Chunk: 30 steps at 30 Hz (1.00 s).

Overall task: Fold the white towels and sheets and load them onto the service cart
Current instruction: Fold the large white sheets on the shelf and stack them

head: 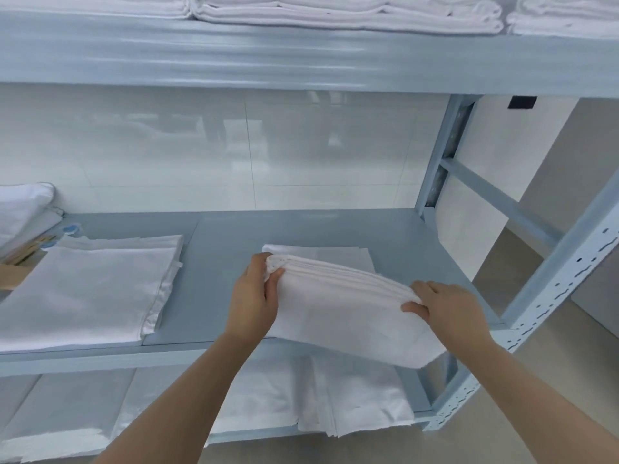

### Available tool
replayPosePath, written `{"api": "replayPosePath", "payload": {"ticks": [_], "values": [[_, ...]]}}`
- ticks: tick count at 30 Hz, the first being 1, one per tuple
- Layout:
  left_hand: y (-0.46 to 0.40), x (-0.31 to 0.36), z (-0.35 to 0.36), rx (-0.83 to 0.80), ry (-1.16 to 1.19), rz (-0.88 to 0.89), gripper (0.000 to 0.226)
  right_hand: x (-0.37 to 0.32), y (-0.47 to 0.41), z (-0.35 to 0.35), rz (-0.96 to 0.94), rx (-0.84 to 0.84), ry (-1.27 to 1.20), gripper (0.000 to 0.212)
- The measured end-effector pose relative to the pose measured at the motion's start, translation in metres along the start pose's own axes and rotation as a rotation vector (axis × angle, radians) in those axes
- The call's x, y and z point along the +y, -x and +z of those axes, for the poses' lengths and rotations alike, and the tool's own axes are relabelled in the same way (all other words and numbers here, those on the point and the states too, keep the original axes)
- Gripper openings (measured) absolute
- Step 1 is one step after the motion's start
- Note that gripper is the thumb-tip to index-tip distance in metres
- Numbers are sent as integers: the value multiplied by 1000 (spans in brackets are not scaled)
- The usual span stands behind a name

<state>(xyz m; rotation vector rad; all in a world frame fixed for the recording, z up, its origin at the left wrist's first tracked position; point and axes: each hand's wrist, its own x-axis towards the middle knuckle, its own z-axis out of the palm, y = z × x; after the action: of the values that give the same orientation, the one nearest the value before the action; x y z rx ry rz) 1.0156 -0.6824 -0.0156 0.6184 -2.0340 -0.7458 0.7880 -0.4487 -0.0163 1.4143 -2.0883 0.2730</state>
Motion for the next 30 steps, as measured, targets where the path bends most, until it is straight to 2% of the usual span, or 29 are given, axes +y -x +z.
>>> {"api": "replayPosePath", "payload": {"ticks": [2, 4, 5, 7, 9, 15, 20, 23, 24, 27, 28, 30], "values": [[-16, -7, 12, 18, 8, -15, 19, 20, -8, 12, 89, -280, -62, 45], [-32, -15, 24, 40, 11, -54, 17, 39, -18, 30, 231, -387, -166, 33], [-41, -19, 29, 56, 11, -69, 16, 44, -25, 39, 292, -371, -248, 29], [-61, -29, 35, 97, 0, -92, 15, 51, -43, 53, 431, -241, -489, 16], [-81, -38, 39, 119, -29, -95, 13, 55, -65, 68, 547, -131, -687, 11], [-132, -69, 57, 105, -127, -124, 5, 63, -109, 118, 581, -42, -829, 5], [-186, -101, 83, 55, -141, -135, 10, 81, -159, 169, 543, -26, -760, 13], [-223, -139, 110, 28, 1, -384, 16, 91, -187, 215, 632, -24, -741, 22], [-228, -158, 123, -28, 3, -486, 21, 91, -189, 235, 690, -79, -753, 32], [-209, -223, 161, -355, -192, -702, 32, 82, -164, 307, 876, -382, -820, 66], [-196, -241, 171, -426, -213, -743, 30, 80, -152, 327, 918, -439, -816, 67], [-181, -266, 179, -464, -182, -741, 28, 83, -138, 348, 955, -432, -803, 55]]}}
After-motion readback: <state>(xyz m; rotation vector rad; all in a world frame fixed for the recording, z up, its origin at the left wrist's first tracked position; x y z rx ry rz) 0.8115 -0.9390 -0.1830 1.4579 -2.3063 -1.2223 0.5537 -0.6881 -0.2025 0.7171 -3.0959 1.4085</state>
